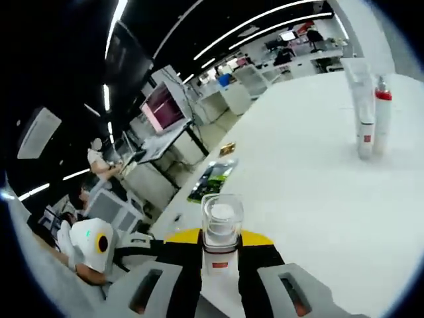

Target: Arrange the skincare products in the storage area until every visible bottle or jar stands upright without overlapping.

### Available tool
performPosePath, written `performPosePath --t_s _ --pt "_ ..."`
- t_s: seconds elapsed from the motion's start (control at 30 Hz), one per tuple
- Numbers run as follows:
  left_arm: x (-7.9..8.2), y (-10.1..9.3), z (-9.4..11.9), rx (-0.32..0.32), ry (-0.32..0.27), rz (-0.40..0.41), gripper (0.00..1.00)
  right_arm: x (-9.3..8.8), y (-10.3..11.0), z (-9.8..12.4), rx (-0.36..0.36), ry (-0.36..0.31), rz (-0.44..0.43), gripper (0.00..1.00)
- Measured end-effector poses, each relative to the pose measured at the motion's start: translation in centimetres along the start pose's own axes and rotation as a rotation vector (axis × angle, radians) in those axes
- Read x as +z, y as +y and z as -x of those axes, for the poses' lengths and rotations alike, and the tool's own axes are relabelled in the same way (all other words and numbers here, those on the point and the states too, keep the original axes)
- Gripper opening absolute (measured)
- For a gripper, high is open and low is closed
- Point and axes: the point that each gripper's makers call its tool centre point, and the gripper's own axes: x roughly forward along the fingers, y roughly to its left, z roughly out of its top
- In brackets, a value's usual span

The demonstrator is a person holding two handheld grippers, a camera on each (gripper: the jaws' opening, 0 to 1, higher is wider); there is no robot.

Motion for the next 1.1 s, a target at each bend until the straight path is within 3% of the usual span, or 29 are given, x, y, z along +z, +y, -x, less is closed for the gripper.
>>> performPosePath --t_s 0.17,0.4,0.53,0.83,0.97,1.1 --pt "-0.2 0.1 0.0 0.005 0.009 -0.007 0.35 1.9 -6.8 1.8 -0.166 -0.042 0.041 0.14" --pt "-0.4 0.1 -0.1 0.007 0.019 -0.008 0.32 4.4 -13.6 3.3 -0.340 -0.074 0.081 0.14" --pt "-0.7 0.1 -0.1 0.006 0.028 -0.008 0.30 5.5 -16.3 3.3 -0.408 -0.076 0.114 0.14" --pt "-1.0 0.3 -0.1 0.015 0.042 -0.003 0.28 8.0 -19.7 2.7 -0.533 -0.070 0.193 0.14" --pt "-1.2 0.1 -0.2 0.009 0.052 -0.005 0.26 9.9 -20.8 2.2 -0.556 -0.125 0.194 0.14" --pt "-1.3 0.1 -0.2 0.010 0.056 -0.004 0.26 10.8 -22.2 1.8 -0.598 -0.126 0.204 0.14"
